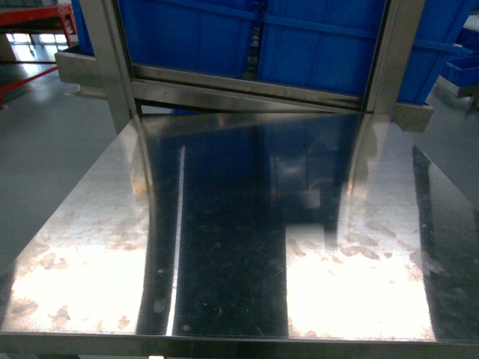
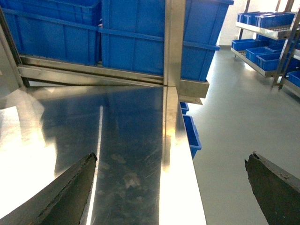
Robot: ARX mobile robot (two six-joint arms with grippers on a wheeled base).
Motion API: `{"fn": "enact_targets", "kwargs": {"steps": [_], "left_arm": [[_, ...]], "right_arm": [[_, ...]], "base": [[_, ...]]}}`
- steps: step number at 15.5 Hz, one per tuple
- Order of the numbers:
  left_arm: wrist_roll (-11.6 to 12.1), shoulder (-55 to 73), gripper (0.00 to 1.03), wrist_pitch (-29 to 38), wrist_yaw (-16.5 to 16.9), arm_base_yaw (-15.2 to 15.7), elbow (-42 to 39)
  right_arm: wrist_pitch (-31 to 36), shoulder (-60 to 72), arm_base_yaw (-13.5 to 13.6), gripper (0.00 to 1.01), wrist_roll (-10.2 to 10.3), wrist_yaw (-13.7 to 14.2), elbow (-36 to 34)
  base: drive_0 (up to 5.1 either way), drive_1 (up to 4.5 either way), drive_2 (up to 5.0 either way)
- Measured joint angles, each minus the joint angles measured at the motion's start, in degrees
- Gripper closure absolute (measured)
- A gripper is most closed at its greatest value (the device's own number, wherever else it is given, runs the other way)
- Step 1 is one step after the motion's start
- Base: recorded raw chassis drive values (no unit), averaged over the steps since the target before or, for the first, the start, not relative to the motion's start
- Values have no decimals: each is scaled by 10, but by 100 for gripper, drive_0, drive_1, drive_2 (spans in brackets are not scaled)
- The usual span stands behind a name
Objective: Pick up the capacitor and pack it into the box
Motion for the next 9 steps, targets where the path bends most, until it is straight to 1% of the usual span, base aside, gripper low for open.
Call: {"fn": "enact_targets", "kwargs": {"steps": [5,6,9], "left_arm": [[0,-82,58,-56,0,0,-25],[0,-98,58,-37,0,0,-42],[0,-144,58,-90,0,0,-42]], "right_arm": [[0,0,0,3,0,0,0],[0,0,0,3,0,0,0],[0,0,0,3,0,0,0]], "base": [[0,0,0],[0,0,0],[0,0,0]]}}
